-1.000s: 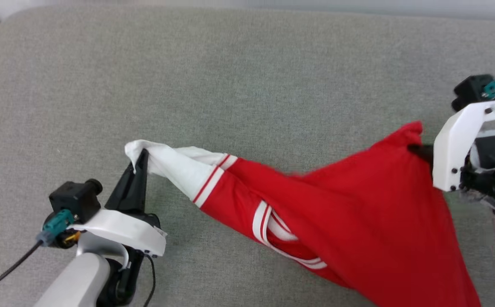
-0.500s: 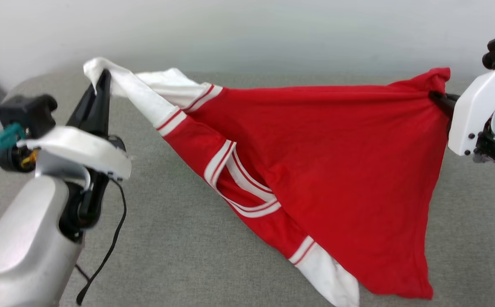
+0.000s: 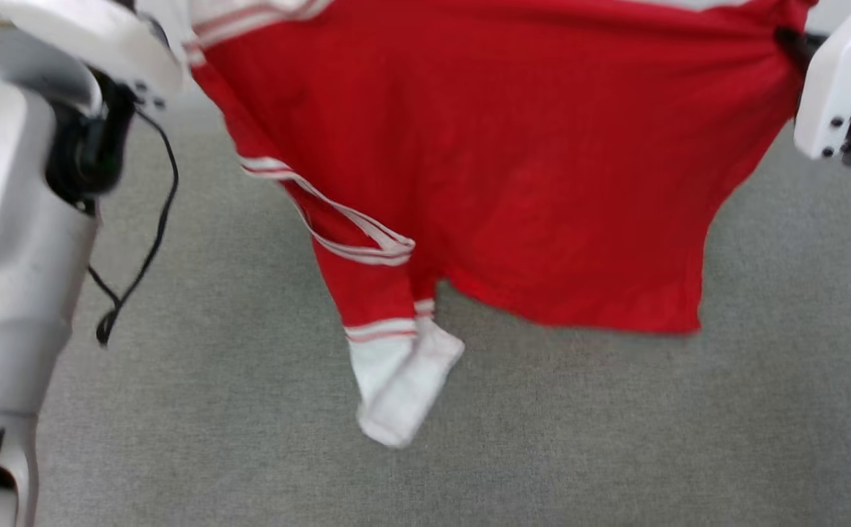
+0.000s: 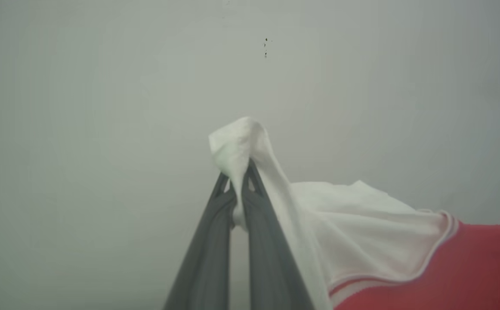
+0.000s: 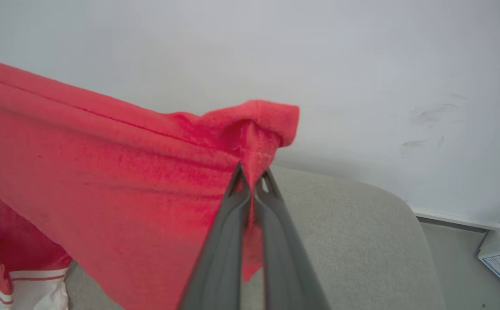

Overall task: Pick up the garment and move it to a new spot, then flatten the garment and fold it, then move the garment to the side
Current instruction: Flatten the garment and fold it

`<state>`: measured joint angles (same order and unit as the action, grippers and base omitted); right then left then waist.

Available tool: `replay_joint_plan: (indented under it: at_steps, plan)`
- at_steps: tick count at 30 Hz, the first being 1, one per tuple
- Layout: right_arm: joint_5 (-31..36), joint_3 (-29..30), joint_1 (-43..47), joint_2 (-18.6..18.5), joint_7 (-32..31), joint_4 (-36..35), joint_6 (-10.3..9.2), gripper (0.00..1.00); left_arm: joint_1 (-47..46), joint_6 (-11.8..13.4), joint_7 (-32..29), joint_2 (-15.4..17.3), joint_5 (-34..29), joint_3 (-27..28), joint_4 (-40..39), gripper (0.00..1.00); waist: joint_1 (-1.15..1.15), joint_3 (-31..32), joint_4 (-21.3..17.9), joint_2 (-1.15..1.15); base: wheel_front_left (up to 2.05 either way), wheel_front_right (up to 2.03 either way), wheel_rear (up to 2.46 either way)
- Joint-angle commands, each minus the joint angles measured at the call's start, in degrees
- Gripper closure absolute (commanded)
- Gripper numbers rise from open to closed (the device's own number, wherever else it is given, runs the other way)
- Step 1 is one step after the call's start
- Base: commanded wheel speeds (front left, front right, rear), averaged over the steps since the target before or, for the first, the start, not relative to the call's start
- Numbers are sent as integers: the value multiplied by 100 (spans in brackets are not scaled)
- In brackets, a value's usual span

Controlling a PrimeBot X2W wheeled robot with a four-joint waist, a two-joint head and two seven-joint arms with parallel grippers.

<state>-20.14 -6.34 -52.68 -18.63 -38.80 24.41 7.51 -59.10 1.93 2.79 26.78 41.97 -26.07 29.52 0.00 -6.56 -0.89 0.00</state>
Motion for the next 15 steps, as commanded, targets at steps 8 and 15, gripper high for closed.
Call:
replay_joint_plan:
  at_steps: [8, 15]
  plan:
    - [250, 196, -1141, -4, 411, 320, -7, 100, -1514, -261, 193, 98, -168, 124, 802, 100, 0, -965, -199, 0, 0, 0, 0]
    - [541, 359, -2195, -10, 812, 428, -8, 100, -2828, -285, 570, 226, -425, 248, 1165, 100, 0, -1818, -283, 0, 0, 0, 0]
